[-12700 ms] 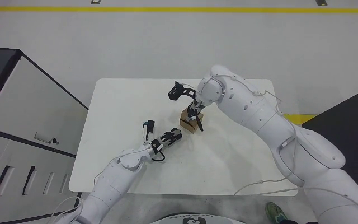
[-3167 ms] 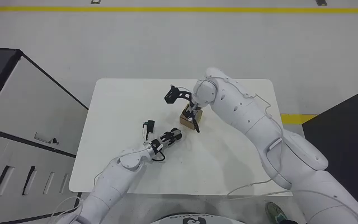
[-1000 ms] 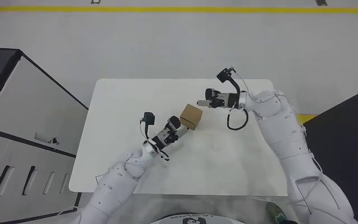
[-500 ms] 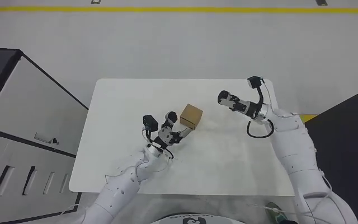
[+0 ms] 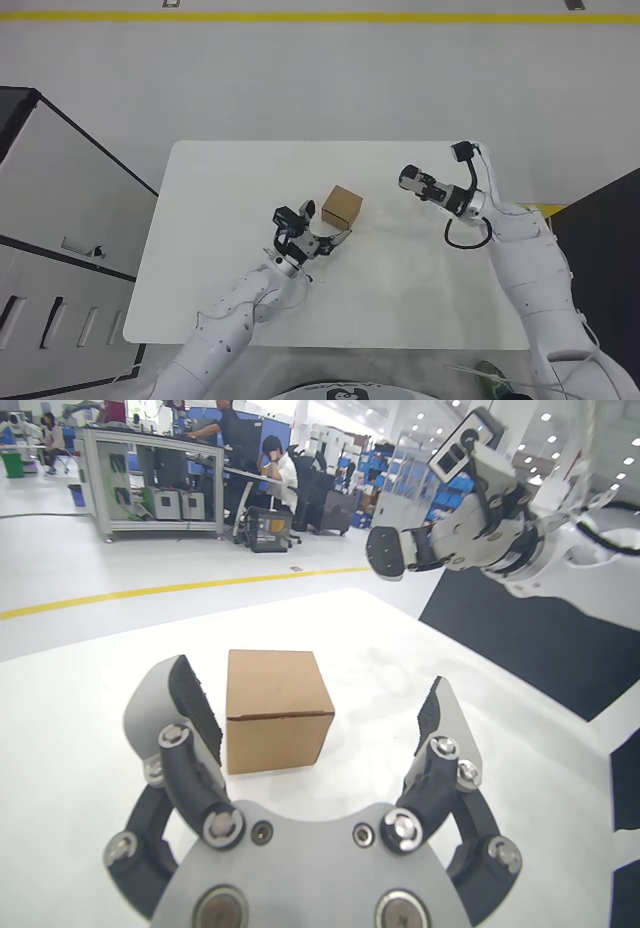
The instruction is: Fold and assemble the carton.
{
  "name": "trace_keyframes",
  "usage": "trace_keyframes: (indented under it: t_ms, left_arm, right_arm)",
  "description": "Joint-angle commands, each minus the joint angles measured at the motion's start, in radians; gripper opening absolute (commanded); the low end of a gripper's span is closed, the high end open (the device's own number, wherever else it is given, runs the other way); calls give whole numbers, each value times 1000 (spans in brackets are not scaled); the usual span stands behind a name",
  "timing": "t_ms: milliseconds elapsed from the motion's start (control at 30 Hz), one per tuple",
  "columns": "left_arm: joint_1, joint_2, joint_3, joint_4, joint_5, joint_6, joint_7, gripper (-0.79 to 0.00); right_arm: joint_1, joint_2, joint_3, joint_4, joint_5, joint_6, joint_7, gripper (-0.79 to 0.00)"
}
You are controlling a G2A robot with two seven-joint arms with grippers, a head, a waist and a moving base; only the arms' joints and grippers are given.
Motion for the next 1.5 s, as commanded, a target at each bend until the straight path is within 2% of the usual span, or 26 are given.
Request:
trace_keyframes:
  t_ms: [0,133,433,633,700,1067,1333,1467]
  left_arm:
    - [3,-2,8,0,36,58,-29,0]
    - [7,-11,20,-11,44,130,-77,0]
    - [12,-14,26,-16,36,144,-101,0]
    - [7,-51,81,3,-26,303,-137,0]
    - [1,-61,92,16,-44,329,-132,0]
    - [-22,-74,113,43,-5,358,-125,0]
    - [-64,-105,139,120,-23,416,-107,0]
    - [-87,-118,150,166,-31,405,-95,0]
  right_arm:
    - [-10,5,13,5,-7,4,-14,0]
    - [-34,15,41,15,-15,18,-59,0]
    - [-37,16,44,16,-12,21,-62,0]
    - [-37,16,44,16,-12,21,-62,0]
    - [-37,16,44,16,-12,21,-62,0]
    - [-37,16,44,16,-12,21,-62,0]
    - [-37,16,44,16,-12,21,-62,0]
    - [-37,16,44,16,-12,21,-62,0]
